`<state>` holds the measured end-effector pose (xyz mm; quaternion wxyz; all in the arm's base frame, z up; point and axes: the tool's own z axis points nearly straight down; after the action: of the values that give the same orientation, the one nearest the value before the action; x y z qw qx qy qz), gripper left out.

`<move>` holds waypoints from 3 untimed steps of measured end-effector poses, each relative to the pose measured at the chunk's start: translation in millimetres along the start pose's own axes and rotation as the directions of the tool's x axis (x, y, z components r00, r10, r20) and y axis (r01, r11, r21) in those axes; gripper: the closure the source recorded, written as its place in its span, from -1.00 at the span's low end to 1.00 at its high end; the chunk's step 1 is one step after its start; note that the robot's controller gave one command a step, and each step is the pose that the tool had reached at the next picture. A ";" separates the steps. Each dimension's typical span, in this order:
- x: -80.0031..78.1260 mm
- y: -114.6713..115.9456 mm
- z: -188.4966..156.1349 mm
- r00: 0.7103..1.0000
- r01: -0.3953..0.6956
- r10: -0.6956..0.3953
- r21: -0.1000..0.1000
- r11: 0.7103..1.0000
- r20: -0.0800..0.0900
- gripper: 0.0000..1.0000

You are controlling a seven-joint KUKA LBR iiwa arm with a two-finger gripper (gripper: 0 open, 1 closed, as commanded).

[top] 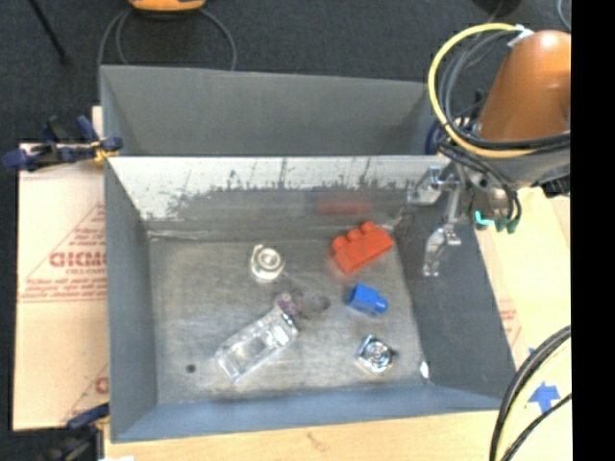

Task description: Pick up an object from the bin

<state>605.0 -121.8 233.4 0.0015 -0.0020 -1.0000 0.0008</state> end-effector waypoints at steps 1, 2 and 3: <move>-52.5 6.0 140.1 0.951 0.308 -0.308 0.005 0.951 0.021 -1.00; -48.7 19.0 130.3 0.957 0.290 -0.290 0.000 0.957 0.013 -1.00; -46.4 20.0 119.5 0.949 0.315 -0.315 0.005 0.949 0.012 -1.00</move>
Offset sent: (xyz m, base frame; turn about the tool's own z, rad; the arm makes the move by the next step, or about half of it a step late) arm 0.0499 0.0055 -0.1634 -0.3183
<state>651.2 -102.2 113.7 -0.0046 0.1576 -0.9875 0.0020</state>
